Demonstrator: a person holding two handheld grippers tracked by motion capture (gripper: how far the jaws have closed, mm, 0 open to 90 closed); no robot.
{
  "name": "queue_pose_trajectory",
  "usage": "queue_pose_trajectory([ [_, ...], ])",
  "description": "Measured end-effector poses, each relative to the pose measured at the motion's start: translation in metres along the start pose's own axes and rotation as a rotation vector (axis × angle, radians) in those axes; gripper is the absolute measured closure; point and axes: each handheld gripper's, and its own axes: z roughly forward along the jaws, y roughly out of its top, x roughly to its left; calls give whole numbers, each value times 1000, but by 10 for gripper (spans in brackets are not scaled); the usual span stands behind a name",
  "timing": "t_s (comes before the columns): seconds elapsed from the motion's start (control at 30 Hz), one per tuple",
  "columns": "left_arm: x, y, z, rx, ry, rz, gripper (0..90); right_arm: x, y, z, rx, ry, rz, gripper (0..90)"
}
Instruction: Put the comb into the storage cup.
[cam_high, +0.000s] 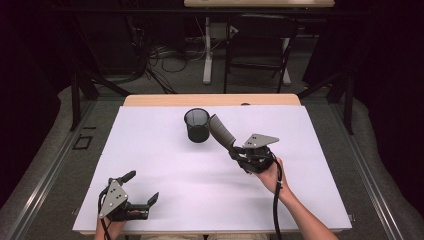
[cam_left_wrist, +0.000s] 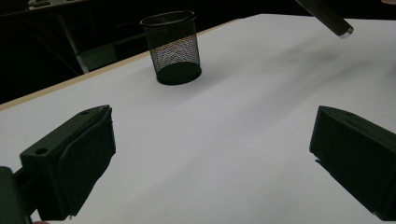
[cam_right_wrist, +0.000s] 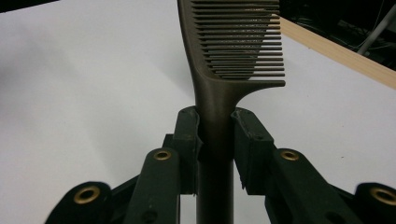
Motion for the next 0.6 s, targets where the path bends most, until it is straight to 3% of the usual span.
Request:
queue_pose_trajectory([
  [0.6,1,0,-2,-1,-1,1,2,2,18,10,-47,-9,-7,726],
])
